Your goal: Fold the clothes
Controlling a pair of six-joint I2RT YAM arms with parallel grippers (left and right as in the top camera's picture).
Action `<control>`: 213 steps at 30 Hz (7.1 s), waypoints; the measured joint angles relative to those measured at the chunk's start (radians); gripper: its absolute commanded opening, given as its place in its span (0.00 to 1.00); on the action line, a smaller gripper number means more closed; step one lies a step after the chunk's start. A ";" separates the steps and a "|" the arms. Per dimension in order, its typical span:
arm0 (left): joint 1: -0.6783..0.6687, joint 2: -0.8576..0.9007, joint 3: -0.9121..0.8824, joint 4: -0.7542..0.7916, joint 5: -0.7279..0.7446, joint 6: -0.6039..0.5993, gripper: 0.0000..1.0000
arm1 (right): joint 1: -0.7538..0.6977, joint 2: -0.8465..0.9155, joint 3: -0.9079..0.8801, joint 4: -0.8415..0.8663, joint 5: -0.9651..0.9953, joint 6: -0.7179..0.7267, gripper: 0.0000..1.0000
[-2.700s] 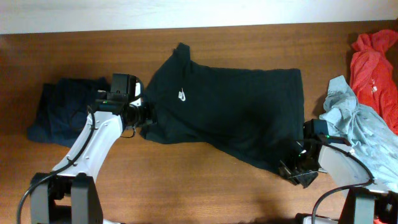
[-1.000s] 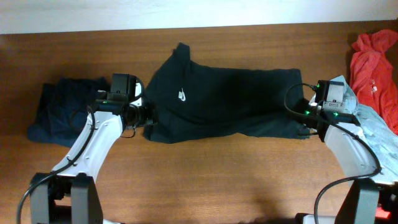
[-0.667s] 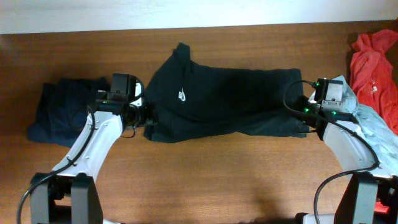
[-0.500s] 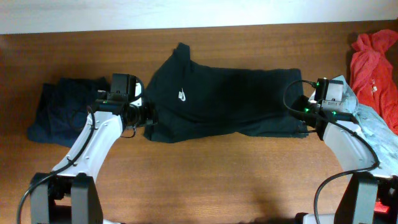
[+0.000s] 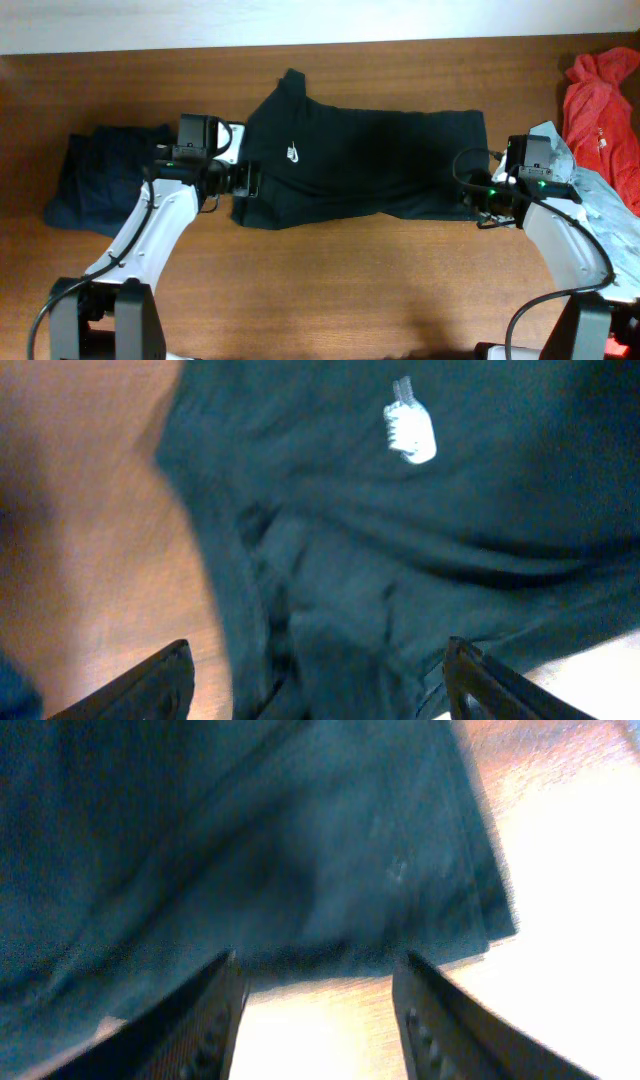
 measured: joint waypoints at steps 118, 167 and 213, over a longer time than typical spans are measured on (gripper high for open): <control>-0.050 0.397 0.246 -0.038 -0.069 0.198 0.39 | -0.146 0.000 0.003 -0.067 -0.024 -0.025 0.42; -0.004 0.425 0.269 -0.015 -0.024 0.175 0.22 | -0.144 0.206 0.062 -0.112 0.197 -0.068 0.36; -0.064 0.591 0.544 -0.214 0.085 0.440 0.00 | -0.041 0.427 0.265 0.075 -0.017 -0.145 0.06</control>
